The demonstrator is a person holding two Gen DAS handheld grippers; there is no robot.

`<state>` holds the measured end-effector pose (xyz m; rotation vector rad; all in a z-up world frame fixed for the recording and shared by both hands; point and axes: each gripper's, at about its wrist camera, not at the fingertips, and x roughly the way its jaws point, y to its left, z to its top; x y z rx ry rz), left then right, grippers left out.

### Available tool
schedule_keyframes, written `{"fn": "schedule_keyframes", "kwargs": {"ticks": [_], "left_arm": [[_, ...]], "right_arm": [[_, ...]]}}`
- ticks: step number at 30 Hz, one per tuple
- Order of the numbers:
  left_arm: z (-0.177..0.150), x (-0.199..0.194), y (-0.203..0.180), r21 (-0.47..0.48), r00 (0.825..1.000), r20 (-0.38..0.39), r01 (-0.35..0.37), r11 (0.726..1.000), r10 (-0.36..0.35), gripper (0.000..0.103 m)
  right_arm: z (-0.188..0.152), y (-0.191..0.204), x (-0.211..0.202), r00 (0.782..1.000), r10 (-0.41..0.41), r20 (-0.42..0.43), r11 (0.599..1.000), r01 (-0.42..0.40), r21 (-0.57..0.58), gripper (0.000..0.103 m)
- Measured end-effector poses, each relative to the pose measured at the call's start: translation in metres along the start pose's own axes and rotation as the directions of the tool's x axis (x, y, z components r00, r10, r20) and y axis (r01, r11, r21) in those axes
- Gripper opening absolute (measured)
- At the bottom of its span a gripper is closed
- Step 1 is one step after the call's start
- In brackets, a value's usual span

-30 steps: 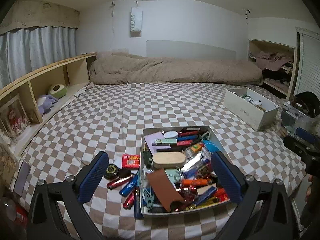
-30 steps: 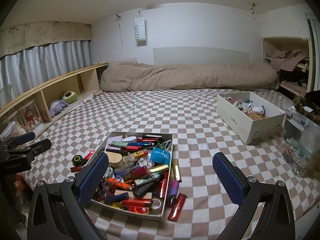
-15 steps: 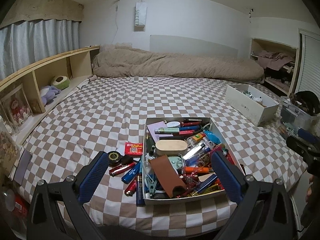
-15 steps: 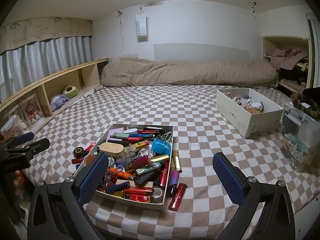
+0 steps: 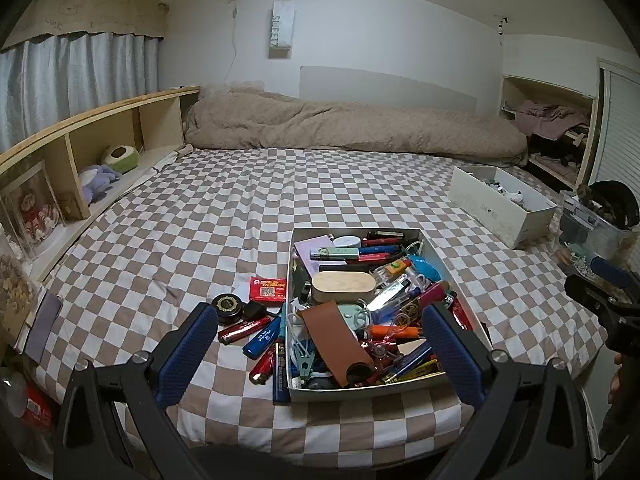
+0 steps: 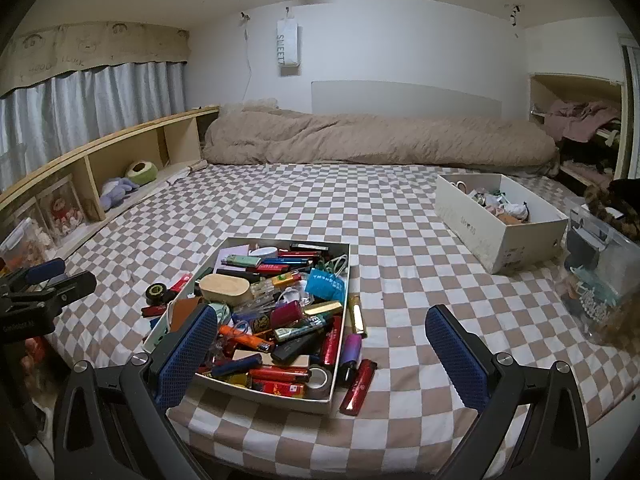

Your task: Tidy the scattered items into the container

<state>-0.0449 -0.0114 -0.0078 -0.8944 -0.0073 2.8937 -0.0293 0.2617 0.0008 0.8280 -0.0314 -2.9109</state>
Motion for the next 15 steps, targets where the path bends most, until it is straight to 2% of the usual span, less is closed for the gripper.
{"fn": "schedule_keyframes", "kwargs": {"ticks": [15], "left_arm": [[-0.0012, -0.0011, 0.0049, -0.011, 1.000, 0.008, -0.013, 1.000, 0.013, 0.103]], "right_arm": [[-0.0016, -0.0008, -0.0005, 1.000, 0.009, -0.006, 1.000, -0.009, 0.006, 0.103]]}}
